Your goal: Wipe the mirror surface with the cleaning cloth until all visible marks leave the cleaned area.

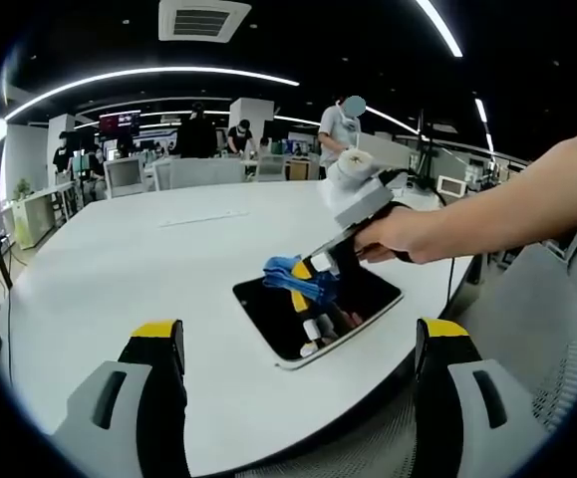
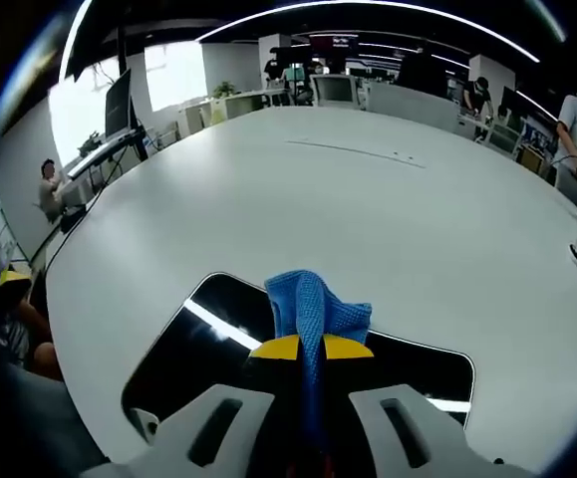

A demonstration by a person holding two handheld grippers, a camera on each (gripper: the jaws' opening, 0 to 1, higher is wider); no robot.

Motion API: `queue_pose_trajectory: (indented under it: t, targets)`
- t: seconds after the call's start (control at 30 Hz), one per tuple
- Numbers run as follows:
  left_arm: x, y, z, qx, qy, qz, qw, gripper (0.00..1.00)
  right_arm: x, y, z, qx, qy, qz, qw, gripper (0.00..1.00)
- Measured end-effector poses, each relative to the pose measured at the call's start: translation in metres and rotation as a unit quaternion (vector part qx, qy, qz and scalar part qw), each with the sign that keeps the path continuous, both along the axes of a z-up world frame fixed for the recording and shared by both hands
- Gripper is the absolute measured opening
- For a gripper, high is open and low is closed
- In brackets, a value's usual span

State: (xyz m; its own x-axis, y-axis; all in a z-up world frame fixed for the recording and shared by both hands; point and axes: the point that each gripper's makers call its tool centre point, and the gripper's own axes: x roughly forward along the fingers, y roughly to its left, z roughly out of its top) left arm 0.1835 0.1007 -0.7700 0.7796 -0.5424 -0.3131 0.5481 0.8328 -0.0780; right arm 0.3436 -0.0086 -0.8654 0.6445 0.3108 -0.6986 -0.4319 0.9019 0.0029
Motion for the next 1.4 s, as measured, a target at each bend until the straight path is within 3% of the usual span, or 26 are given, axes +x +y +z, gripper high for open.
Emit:
queue_pose_trajectory:
  t: [1.17, 1.4]
  targets:
    - [0.0, 0.0, 0.002, 0.0, -0.007, 0.002, 1.0, 0.96, -0.001, 0.071, 0.0, -0.009, 0.003, 0.074, 0.9972, 0.01]
    - [0.0, 0.0, 0.003, -0.001, -0.007, 0.002, 1.0, 0.96, 0.0, 0.072, 0.0, -0.009, 0.006, 0.092, 0.9957, 0.01]
